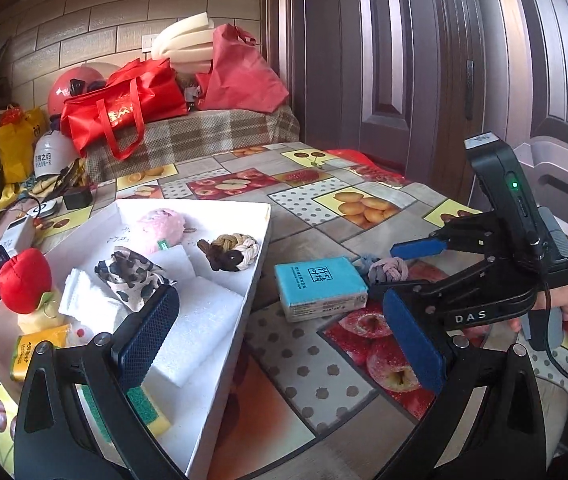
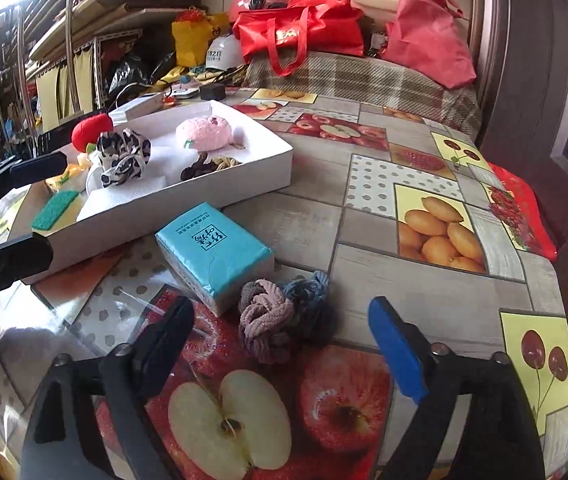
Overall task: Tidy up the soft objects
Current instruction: 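Move the left tool to the blue tissue pack while the right tool reaches the braided rope toy, then grasp the pink-and-blue rope toy with the right tool while the left tool grasps the blue tissue pack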
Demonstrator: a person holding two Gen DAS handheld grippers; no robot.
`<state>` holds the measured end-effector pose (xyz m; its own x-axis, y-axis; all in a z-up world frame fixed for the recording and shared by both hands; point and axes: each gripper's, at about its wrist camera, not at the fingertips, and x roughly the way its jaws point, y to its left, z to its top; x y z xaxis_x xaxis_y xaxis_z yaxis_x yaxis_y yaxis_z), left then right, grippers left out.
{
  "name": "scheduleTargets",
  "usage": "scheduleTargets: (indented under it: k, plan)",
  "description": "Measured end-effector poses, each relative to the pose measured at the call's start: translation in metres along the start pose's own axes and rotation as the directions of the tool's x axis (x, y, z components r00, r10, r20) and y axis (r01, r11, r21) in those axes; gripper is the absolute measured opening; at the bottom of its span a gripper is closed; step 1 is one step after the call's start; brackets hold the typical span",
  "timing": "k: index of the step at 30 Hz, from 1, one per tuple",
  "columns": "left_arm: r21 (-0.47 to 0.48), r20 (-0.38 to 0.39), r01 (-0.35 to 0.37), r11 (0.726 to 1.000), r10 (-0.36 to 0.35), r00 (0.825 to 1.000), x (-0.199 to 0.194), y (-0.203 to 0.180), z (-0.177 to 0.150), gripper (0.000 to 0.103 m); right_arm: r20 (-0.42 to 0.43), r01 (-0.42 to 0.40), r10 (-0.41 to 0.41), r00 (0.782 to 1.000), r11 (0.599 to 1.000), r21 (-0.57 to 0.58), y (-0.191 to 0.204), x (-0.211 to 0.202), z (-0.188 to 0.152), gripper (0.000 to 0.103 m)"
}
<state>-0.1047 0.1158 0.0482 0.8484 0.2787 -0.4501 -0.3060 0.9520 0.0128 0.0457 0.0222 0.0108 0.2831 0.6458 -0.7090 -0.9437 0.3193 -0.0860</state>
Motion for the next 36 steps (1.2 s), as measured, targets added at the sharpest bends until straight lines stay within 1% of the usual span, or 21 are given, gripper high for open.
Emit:
scheduleTargets:
  k: [1,3,6,8,10,11,13,15,17,18,20,23,26,27,30,31,32,33,34,35,36]
  plan:
    - [0.008,-0.014,-0.002,1.000,0.002,1.000,0.003,-0.002,0.000,0.103,-0.019,-0.019,0.019,1.000,1.000,0.002,-0.002,0.003,-0.001,0.025]
    - [0.024,-0.046,0.007,1.000,-0.006,0.999,0.009,-0.006,0.000,0.103,-0.002,-0.043,0.043,0.999,0.999,0.003,-0.005,-0.004,-0.006,0.024]
    - [0.062,-0.085,0.036,0.997,-0.031,0.996,0.025,-0.019,0.004,0.103,0.021,-0.036,0.035,0.999,0.999,0.019,-0.016,-0.019,-0.017,0.022]
    - [0.095,-0.107,0.059,0.994,-0.049,0.993,0.041,-0.032,0.010,0.103,0.036,-0.009,0.006,0.999,0.998,0.062,-0.031,-0.028,-0.021,0.022]
    - [0.121,-0.129,0.064,0.991,-0.048,0.990,0.060,-0.043,0.018,0.103,0.040,0.025,-0.030,0.999,0.992,0.120,-0.049,-0.033,-0.025,0.022]
    - [0.131,-0.142,0.064,0.989,-0.046,0.989,0.071,-0.048,0.023,0.103,0.045,0.014,-0.022,0.999,0.987,0.162,-0.058,-0.034,-0.028,0.022]
    - [0.153,-0.170,0.062,0.986,-0.035,0.985,0.093,-0.056,0.030,0.103,0.058,-0.033,0.020,0.998,0.970,0.239,-0.075,-0.034,-0.030,0.022]
    - [0.170,-0.219,0.048,0.984,-0.010,0.976,0.112,-0.062,0.033,0.103,0.067,-0.060,0.043,0.997,0.958,0.282,-0.083,-0.034,-0.032,0.022]
    - [0.173,-0.285,0.035,0.984,0.016,0.958,0.127,-0.064,0.031,0.103,0.077,-0.075,0.053,0.996,0.948,0.310,-0.087,-0.035,-0.033,0.022]
    - [0.173,-0.309,0.037,0.984,0.019,0.951,0.131,-0.065,0.028,0.103,0.080,-0.082,0.059,0.995,0.944,0.321,-0.089,-0.035,-0.034,0.022]
    - [0.170,-0.312,0.053,0.984,0.003,0.950,0.129,-0.067,0.026,0.103,0.078,-0.093,0.071,0.994,0.938,0.335,-0.091,-0.033,-0.035,0.022]
    - [0.129,-0.323,0.125,0.984,-0.078,0.943,0.118,-0.074,0.021,0.103,0.079,-0.106,0.084,0.993,0.931,0.350,-0.094,-0.033,-0.036,0.022]
    - [0.117,-0.324,0.230,0.966,-0.181,0.929,0.096,-0.088,0.015,0.102,0.092,-0.112,0.084,0.992,0.922,0.370,-0.099,-0.034,-0.038,0.022]
    - [0.130,-0.317,0.243,0.961,-0.192,0.929,0.089,-0.092,0.014,0.102,0.096,-0.114,0.084,0.992,0.919,0.377,-0.100,-0.035,-0.039,0.022]
    - [0.189,-0.262,0.211,0.959,-0.158,0.952,0.072,-0.091,0.015,0.102,0.098,-0.119,0.087,0.991,0.913,0.390,-0.102,-0.035,-0.040,0.022]
    - [0.197,-0.250,0.211,0.957,-0.159,0.955,0.070,-0.087,0.016,0.102,0.099,-0.119,0.087,0.991,0.913,0.391,-0.102,-0.035,-0.040,0.022]
    - [0.191,-0.250,0.232,0.954,-0.182,0.951,0.069,-0.081,0.017,0.102,0.099,-0.120,0.088,0.991,0.913,0.391,-0.102,-0.035,-0.040,0.022]
    - [0.170,-0.269,0.276,0.946,-0.225,0.936,0.071,-0.077,0.018,0.102,0.100,-0.120,0.088,0.991,0.912,0.391,-0.102,-0.036,-0.040,0.022]
    - [0.145,-0.298,0.325,0.935,-0.272,0.915,0.073,-0.074,0.018,0.102,0.101,-0.121,0.089,0.991,0.912,0.391,-0.102,-0.035,-0.040,0.022]
    - [0.139,-0.314,0.350,0.926,-0.294,0.903,0.076,-0.074,0.017,0.102,0.101,-0.122,0.089,0.991,0.912,0.393,-0.103,-0.036,-0.040,0.022]
    - [0.165,-0.319,0.339,0.926,-0.275,0.907,0.077,-0.077,0.016,0.102,0.102,-0.124,0.091,0.991,0.910,0.394,-0.103,-0.035,-0.040,0.022]
